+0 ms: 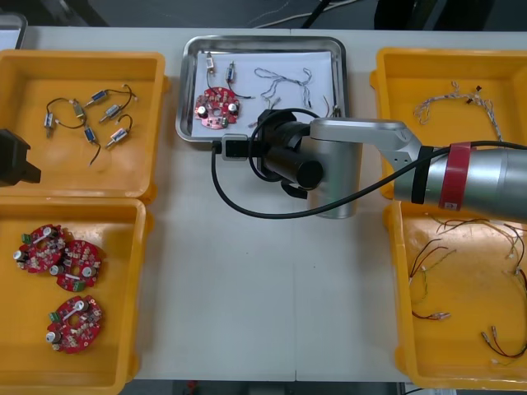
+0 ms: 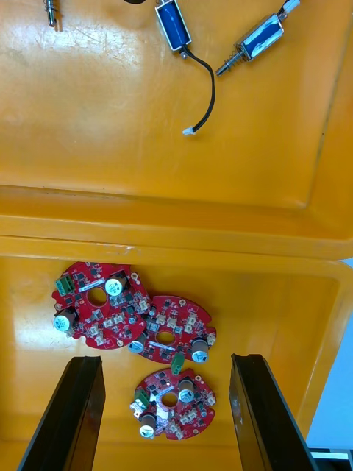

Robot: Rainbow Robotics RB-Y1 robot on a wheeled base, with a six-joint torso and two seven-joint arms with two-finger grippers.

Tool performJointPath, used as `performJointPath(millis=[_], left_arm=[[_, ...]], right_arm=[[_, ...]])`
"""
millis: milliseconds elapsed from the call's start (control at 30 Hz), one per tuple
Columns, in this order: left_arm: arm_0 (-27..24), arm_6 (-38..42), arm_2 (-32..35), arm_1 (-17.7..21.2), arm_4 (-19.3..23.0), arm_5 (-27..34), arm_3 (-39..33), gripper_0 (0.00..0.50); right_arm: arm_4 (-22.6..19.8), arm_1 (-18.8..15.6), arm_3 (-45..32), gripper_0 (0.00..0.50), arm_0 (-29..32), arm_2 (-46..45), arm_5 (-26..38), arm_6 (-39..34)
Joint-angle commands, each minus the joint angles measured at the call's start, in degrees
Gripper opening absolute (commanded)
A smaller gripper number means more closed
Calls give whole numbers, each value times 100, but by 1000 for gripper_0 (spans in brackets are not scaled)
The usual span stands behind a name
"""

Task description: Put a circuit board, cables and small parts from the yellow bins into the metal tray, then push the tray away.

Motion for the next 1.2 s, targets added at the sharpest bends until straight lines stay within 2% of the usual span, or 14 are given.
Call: performJointPath(millis=[33,100,300,500,800,1000,1200], left_arm=[[79,-402,186,158,-49,34,-167,500],[79,-402,186,158,-49,34,-167,500],[79,-402,186,158,-49,34,-167,500],[79,-402,186,158,-49,34,-167,500],[79,-402,186,158,-49,34,-167,500],[79,-402,186,158,-49,34,-167,500],[79,-402,186,158,-49,34,-167,500]], right_arm=[[-23,71,-138,500,-292,-175,-42,267],[-163,53,-156,500,-283,-175,-16,276],[-172,-26,-384,500,-283,-175,143,267],[-181,-140,-894,500,-274,-184,705,224],[-559,-307,-1685,500,-248,-184,1549,127],[-612,-474,-2371,500,-19,-386,2252,-154],[-1315,-667,-2915,500,7,-694,2911,-735]])
